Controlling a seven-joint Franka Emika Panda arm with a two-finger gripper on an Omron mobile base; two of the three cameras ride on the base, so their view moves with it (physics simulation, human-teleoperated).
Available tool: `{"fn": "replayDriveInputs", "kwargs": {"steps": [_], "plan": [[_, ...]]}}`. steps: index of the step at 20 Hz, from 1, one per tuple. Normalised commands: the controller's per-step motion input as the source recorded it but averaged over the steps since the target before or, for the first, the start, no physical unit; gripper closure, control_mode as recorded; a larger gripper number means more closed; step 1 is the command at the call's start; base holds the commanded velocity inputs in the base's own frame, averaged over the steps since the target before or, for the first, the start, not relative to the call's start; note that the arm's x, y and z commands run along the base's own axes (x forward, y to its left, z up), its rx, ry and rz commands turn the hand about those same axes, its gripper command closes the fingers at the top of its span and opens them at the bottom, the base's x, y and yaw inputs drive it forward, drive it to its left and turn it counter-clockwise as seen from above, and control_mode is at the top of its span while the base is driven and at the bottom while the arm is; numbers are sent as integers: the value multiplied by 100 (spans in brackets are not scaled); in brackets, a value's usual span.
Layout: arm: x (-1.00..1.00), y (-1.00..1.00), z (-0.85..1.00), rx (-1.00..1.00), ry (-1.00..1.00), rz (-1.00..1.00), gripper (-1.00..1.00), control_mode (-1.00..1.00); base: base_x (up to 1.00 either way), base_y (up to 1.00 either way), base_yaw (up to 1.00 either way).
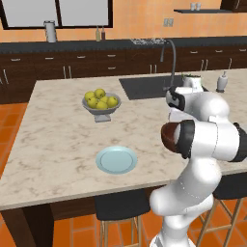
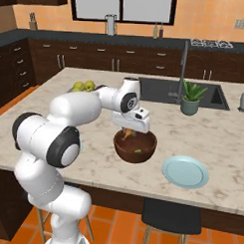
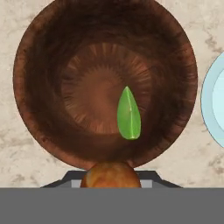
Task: Pick the chicken drumstick and lemon wedge from their plates and place them in the bowl. Then put the bowl in the fridge.
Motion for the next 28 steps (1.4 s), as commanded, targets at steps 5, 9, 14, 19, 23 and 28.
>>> {"fn": "replayDriveInputs", "kwargs": {"steps": [5,9,14,19,23,28], "plan": [[25,-34,-51,0,0,0,100,-100,0,0,0],[0,-23,-55,0,0,0,100,-100,0,0,0],[0,-1,-21,0,2,0,100,-100,0,0,0],[0,0,-20,0,0,0,100,-100,0,0,0],[1,0,-11,-1,0,-1,-100,-100,0,0,0],[0,0,0,0,0,0,-100,-100,0,0,0]]}}
